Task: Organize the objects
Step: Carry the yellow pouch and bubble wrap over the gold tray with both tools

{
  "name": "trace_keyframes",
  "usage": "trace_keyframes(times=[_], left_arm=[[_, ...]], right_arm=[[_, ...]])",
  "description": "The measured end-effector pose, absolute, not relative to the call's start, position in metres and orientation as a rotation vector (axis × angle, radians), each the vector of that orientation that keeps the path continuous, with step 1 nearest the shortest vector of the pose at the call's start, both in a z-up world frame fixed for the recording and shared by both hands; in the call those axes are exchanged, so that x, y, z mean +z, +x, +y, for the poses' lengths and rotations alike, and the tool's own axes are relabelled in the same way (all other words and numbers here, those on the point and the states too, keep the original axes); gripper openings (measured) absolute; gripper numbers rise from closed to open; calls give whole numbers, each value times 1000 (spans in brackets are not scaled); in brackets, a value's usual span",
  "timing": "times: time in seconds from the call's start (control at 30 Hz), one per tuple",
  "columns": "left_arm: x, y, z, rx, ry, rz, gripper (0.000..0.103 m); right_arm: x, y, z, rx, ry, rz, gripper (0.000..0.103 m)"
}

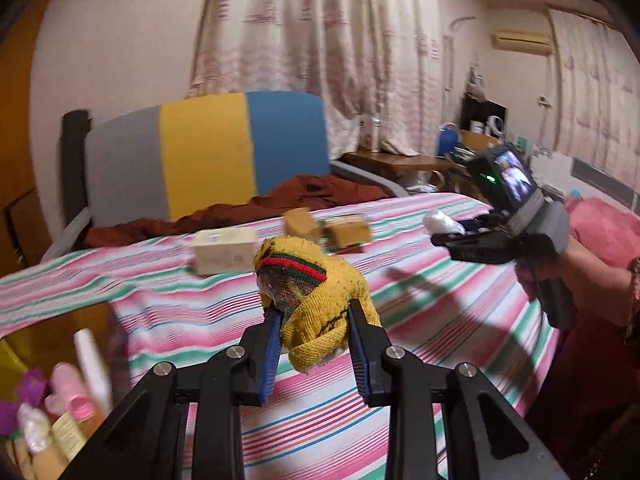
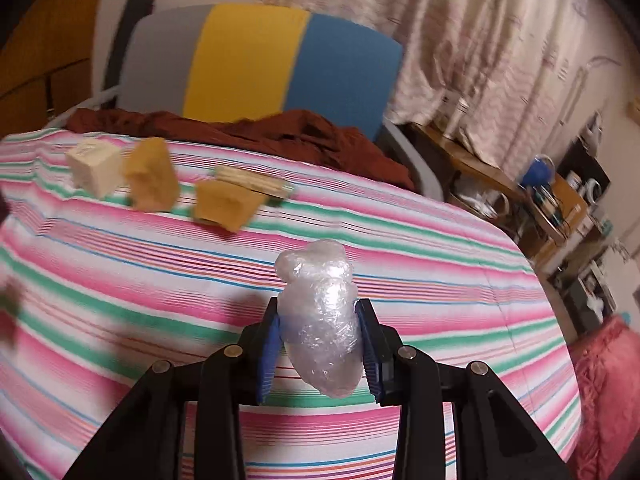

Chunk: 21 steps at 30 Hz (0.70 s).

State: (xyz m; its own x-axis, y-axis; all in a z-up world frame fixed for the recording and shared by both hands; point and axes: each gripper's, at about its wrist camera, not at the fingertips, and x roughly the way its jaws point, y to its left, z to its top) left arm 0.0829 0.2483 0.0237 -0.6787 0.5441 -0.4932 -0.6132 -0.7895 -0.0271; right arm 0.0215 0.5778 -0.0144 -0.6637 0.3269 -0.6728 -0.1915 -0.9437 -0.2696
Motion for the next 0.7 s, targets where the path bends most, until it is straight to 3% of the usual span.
trace_keyframes(times=[0.27, 0.7], left_arm=[[25, 71, 181, 2509, -713, 57, 30], [11, 37, 68, 2695, -873, -168, 30]], right_arm=[[-14, 20, 485, 2801, -1208, -349, 37], [-11, 14, 343, 3082, -1311, -175, 37]])
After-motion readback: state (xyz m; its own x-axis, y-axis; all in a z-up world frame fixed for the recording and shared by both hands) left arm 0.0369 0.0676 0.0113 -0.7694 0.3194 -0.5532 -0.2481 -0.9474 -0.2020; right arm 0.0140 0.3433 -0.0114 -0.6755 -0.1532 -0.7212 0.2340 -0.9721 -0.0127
